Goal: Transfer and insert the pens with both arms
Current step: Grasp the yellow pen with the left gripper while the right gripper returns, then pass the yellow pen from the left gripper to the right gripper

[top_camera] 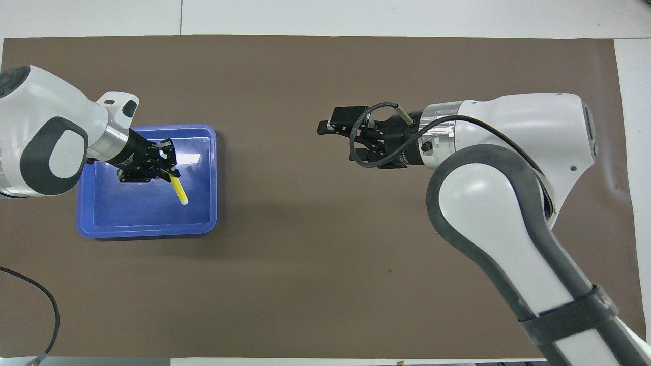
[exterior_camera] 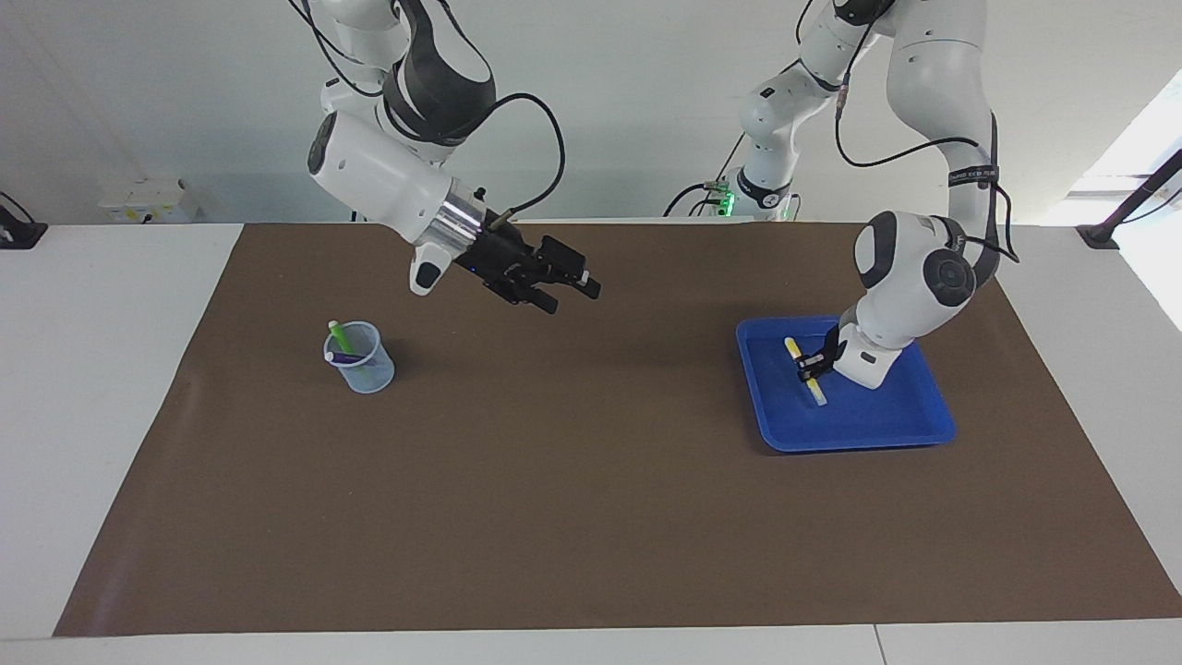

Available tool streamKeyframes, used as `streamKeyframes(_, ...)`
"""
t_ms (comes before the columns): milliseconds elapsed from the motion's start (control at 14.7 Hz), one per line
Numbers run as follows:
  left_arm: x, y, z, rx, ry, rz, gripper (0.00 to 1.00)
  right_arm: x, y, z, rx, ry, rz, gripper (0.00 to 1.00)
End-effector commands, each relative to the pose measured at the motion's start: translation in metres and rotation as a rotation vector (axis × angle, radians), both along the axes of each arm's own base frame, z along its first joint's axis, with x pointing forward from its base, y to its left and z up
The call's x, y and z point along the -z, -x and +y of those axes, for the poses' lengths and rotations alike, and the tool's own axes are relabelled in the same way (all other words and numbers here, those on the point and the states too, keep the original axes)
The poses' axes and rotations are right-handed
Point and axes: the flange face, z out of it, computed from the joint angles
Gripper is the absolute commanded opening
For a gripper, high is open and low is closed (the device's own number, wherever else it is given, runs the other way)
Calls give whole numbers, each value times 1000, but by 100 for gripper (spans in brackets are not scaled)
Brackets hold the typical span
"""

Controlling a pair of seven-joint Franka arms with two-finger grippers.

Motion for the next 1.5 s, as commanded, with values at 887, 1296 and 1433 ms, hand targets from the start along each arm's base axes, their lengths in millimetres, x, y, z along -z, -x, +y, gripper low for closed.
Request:
streamKeyframes(887, -78, 44, -146, -756, 323, 419, 0, 23, 50, 52, 166, -58, -12, 93)
streamKeyframes(1296, -78, 53, -164, -767, 351, 423, 0, 21, 67, 79, 70, -34, -23, 84)
streamKeyframes(1433, -78, 53, -164, -768, 352, 422, 0, 18, 63, 76, 17, -3, -29, 81)
